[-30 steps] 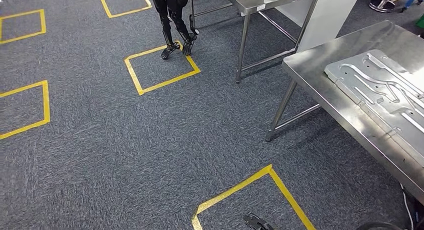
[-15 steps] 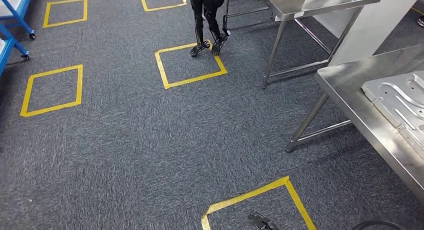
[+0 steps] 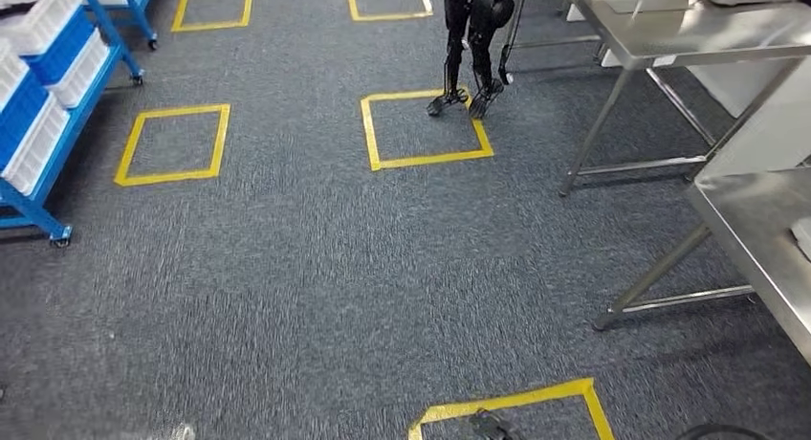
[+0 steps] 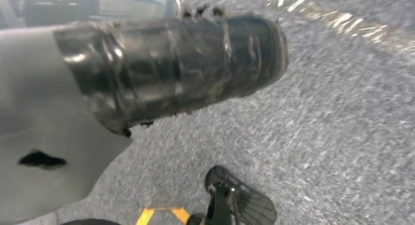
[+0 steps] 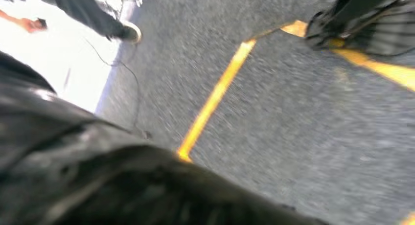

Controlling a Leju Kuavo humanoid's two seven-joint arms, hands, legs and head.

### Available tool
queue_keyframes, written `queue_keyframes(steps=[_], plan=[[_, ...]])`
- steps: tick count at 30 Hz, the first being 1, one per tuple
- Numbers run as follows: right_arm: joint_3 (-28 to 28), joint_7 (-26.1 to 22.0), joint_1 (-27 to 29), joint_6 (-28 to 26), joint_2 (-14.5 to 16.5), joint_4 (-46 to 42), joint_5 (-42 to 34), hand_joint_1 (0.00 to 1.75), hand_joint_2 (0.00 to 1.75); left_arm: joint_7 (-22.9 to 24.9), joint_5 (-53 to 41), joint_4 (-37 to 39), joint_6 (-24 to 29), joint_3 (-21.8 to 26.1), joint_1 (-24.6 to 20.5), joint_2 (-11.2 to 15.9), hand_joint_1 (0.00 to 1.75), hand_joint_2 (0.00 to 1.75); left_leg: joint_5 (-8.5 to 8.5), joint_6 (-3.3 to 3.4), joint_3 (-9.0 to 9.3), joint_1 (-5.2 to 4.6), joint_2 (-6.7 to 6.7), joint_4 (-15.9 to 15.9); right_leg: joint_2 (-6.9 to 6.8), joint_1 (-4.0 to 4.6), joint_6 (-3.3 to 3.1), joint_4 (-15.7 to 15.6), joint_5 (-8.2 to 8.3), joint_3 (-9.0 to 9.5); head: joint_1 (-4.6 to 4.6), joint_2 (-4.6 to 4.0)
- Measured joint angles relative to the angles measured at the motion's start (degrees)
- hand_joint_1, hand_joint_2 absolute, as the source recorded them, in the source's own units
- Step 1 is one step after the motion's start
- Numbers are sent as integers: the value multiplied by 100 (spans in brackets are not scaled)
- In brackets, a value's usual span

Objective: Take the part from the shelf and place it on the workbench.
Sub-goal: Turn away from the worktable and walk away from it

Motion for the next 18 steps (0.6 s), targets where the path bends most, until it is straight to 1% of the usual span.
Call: queue_keyframes(steps=[1,2,3,4,5,6,7,8,9,10,11,12,13,14,15,16,17,18], plan=[[11,-2,-12,0,0,0,1,0,0,1,-1,0,0,0,-1,1,0,0,8,-35,-20,10,-69,-2,-45,12,-12,-37,-1,17,-2,1],[20,-6,-23,0,2,0,2,0,0,1,-1,1,1,0,8,3,0,0,15,-67,-33,15,-116,-15,-118,2,-36,-55,8,40,-2,1],[26,-11,-30,0,3,0,8,0,0,1,-2,1,1,0,21,2,0,0,-5,-95,-49,7,-49,11,-192,-9,-65,-92,19,75,-5,0],[30,-23,-27,-1,4,0,19,0,0,1,-2,2,1,0,26,1,0,0,-71,-125,-100,-3,89,116,-270,-22,-95,-132,31,110,-13,0],[37,-39,-19,-2,5,1,41,0,0,0,-2,2,1,0,25,-1,0,0,-197,-154,-213,-8,274,343,-353,-32,-123,-165,38,139,-21,0],[46,-53,-11,-3,4,1,67,0,0,-1,-2,2,0,0,18,-3,0,0,-357,-184,-375,1,466,667,-432,-18,-142,-177,33,155,-28,-1],[58,-64,-6,-5,4,2,88,0,0,-2,-2,2,0,0,9,-3,0,0,-513,-215,-575,22,564,1044,-517,-9,-158,-178,20,163,-34,-1],[71,-69,-3,-6,4,2,105,0,0,-3,-1,2,0,0,4,-3,0,0,-611,-241,-749,44,608,1360,-603,-2,-166,-177,4,172,-35,0],[85,-70,-3,-10,4,2,116,0,0,-3,0,2,0,0,7,-3,0,0,-609,-264,-840,66,631,1509,-683,-1,-167,-177,-13,186,-35,0],[103,-70,-4,-18,5,2,129,0,0,-4,2,2,1,0,15,-3,0,0,-507,-282,-825,87,656,1451,-759,-2,-161,-176,-34,205,-34,0],[124,-71,-5,-27,6,2,148,0,0,-5,6,2,1,0,22,-3,0,0,-326,-293,-695,103,700,1182,-828,-4,-149,-176,-56,233,-35,0],[146,-71,-6,-39,8,2,173,0,0,-7,10,2,2,0,26,-2,0,0,-126,-295,-496,112,795,792,-895,-3,-131,-175,-82,266,-34,0],[168,-72,-7,-54,10,2,194,0,0,-8,13,2,2,0,20,-2,0,0,10,-284,-300,93,900,426,-959,7,-101,-171,-114,295,-36,0],[185,-73,-10,-68,12,2,207,0,0,-9,16,2,3,0,10,-2,0,0,88,-255,-162,73,975,163,-1019,16,-68,-168,-143,318,-29,0],[201,-74,-17,-82,13,1,213,0,0,-10,16,2,3,0,1,-2,0,0,101,-219,-94,49,1013,30,-1072,25,-32,-165,-168,339,-21,0],[217,-75,-30,-92,17,1,214,0,0,-10,17,2,5,0,-1,-1,0,0,78,-182,-86,20,980,5,-1126,30,2,-169,-186,356,-13,0],[234,-75,-48,-97,25,-1,214,0,0,-10,18,3,8,0,6,1,0,0,81,-140,-87,18,915,-9,-1178,26,34,-177,-201,383,-4,0],[251,-74,-61,-99,33,-3,214,0,0,-10,20,3,13,0,18,3,0,0,87,-105,-66,21,854,-36,-1165,7,66,-164,-229,402,-2,0]])
